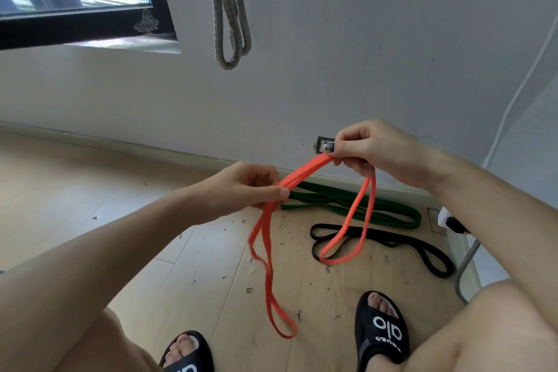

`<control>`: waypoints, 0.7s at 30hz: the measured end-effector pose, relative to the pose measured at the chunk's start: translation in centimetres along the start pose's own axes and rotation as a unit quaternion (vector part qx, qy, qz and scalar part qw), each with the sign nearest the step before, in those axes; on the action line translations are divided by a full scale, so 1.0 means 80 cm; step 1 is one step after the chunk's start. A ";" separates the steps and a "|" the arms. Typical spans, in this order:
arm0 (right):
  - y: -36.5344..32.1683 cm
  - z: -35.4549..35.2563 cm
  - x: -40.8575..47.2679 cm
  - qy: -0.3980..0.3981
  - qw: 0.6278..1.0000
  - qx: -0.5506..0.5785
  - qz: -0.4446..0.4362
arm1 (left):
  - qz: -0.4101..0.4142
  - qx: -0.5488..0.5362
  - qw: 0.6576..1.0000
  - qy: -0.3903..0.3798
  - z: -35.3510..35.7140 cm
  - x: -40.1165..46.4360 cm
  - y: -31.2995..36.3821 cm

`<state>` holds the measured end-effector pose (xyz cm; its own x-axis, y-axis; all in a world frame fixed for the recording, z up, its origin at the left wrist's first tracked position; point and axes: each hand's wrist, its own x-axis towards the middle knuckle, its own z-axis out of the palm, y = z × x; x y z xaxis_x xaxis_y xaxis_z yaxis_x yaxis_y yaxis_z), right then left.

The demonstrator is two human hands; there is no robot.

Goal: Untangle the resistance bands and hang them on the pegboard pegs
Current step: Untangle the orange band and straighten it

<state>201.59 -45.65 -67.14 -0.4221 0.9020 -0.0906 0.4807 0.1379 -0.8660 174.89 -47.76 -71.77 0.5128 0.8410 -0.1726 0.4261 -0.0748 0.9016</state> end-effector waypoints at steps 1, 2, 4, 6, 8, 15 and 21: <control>0.001 -0.001 0.000 0.003 1.000 -0.001 0.003 | -0.001 -0.015 1.000 -0.001 -0.002 -0.001 0.001; 0.001 -0.002 -0.001 0.006 1.000 -0.001 0.005 | -0.002 -0.030 1.000 0.000 -0.004 -0.003 0.001; 0.002 -0.004 -0.001 0.013 1.000 0.006 0.008 | -0.001 -0.066 0.998 0.011 -0.006 -0.005 0.000; 0.001 -0.005 -0.001 0.015 1.000 0.011 0.009 | 0.004 -0.098 0.995 0.023 -0.008 -0.006 -0.001; 0.003 -0.006 -0.001 0.013 1.000 0.006 0.012 | 0.004 -0.128 0.991 0.039 -0.009 -0.007 0.000; 0.010 -0.008 0.001 -0.003 1.000 0.006 0.026 | 0.005 -0.186 0.981 0.052 -0.006 -0.006 0.006; -0.001 0.006 -0.003 -0.098 0.994 0.012 0.055 | 0.012 -0.155 0.985 0.072 -0.007 -0.006 0.011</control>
<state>201.25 -46.08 -67.29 -0.5111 0.8135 -0.2774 0.5151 0.0316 -0.8565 174.60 -47.95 -70.70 0.3986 0.9104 -0.1112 0.1546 0.0529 0.9866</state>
